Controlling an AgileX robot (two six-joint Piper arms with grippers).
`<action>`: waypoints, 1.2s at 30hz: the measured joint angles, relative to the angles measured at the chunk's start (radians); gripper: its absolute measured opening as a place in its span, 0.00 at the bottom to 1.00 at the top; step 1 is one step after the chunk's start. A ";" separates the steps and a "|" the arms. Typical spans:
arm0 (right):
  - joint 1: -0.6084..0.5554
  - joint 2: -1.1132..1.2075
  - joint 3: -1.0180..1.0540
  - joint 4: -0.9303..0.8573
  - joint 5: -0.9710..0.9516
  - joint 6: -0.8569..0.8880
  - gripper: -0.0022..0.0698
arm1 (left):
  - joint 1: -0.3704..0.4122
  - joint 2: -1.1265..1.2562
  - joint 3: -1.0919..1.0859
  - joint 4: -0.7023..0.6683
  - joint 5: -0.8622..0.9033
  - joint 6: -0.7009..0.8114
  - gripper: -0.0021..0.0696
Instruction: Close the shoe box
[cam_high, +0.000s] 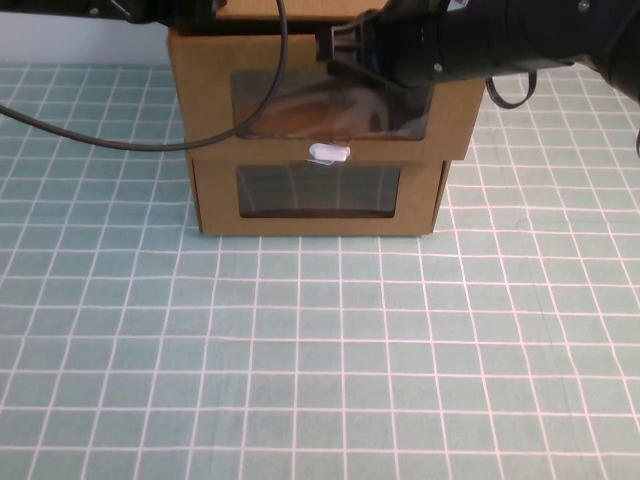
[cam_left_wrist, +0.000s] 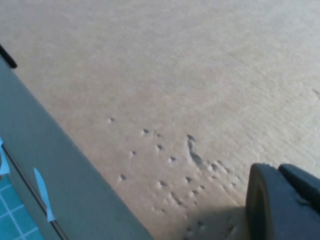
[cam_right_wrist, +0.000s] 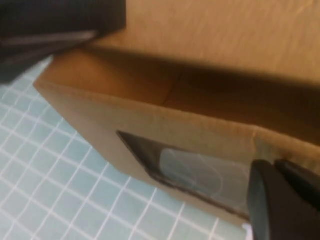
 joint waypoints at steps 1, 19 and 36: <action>0.000 0.003 -0.002 0.000 -0.010 0.000 0.01 | 0.000 0.000 0.000 0.000 0.000 0.000 0.02; 0.000 0.131 -0.097 0.011 -0.138 -0.004 0.01 | 0.000 0.000 0.000 0.000 0.000 -0.002 0.02; -0.001 -0.145 -0.062 -0.012 0.255 -0.026 0.01 | 0.000 -0.135 0.000 0.054 0.038 -0.038 0.02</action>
